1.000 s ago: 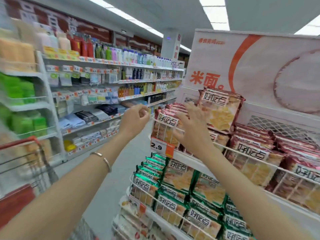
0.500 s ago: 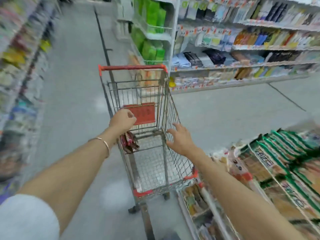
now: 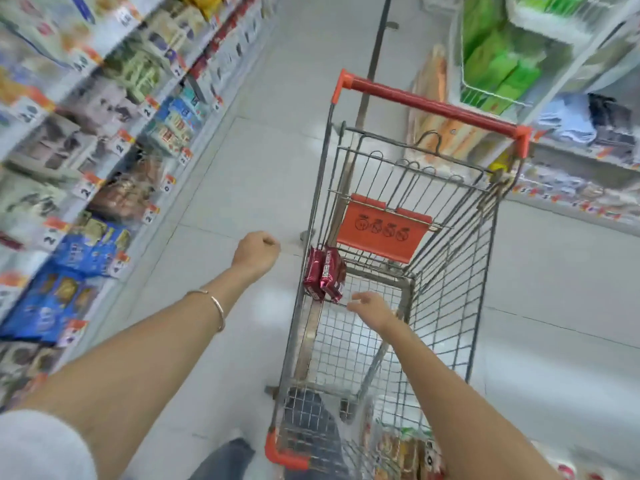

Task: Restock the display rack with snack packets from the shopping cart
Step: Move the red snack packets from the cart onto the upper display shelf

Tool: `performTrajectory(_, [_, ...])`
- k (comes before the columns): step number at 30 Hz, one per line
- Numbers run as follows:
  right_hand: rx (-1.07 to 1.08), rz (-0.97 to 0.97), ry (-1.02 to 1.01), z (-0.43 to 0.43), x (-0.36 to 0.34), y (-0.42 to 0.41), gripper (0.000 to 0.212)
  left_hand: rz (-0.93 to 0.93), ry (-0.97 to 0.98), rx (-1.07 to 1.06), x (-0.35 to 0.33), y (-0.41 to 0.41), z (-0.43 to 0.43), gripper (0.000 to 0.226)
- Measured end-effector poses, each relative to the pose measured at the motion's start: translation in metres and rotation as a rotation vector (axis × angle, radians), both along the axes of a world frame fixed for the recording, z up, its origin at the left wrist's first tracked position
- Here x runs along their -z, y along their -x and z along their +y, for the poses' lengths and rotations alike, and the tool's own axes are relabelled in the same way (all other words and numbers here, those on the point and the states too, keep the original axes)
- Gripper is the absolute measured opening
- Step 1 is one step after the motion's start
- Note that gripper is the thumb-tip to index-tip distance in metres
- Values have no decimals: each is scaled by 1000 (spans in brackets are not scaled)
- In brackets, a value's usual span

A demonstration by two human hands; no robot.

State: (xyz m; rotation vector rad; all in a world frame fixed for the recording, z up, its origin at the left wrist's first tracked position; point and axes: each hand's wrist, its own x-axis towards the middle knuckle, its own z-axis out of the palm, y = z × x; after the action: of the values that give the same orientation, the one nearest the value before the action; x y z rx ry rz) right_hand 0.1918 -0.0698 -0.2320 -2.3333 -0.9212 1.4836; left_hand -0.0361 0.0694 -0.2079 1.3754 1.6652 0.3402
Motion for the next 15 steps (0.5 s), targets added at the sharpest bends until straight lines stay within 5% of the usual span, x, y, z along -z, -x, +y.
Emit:
performTrajectory(9, [426, 223, 121, 123, 138, -7, 14, -84, 115, -263, 73, -1, 25, 19])
performTrajectory(15, [503, 237, 91, 135, 236, -5, 67, -60, 143, -364, 100, 23, 11, 26])
